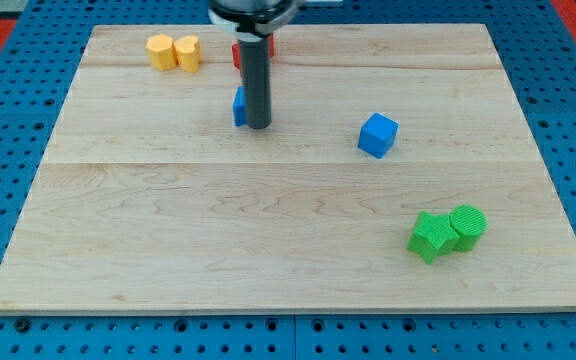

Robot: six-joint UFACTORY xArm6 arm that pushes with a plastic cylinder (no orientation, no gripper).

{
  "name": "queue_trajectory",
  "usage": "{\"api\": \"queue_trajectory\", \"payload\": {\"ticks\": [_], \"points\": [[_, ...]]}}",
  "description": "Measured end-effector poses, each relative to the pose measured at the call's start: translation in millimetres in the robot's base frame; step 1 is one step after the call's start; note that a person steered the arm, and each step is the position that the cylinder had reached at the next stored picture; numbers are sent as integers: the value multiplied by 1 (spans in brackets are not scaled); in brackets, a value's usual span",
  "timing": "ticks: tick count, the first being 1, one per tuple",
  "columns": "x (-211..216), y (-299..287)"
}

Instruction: Push blue triangle to the center left of the board

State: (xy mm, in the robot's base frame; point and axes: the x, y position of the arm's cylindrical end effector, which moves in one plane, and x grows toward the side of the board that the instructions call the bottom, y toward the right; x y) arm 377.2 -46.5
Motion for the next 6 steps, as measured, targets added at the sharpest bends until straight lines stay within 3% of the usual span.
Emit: {"api": "queue_trajectory", "payload": {"ticks": [2, 6], "points": [[-34, 54], [-22, -157]]}}
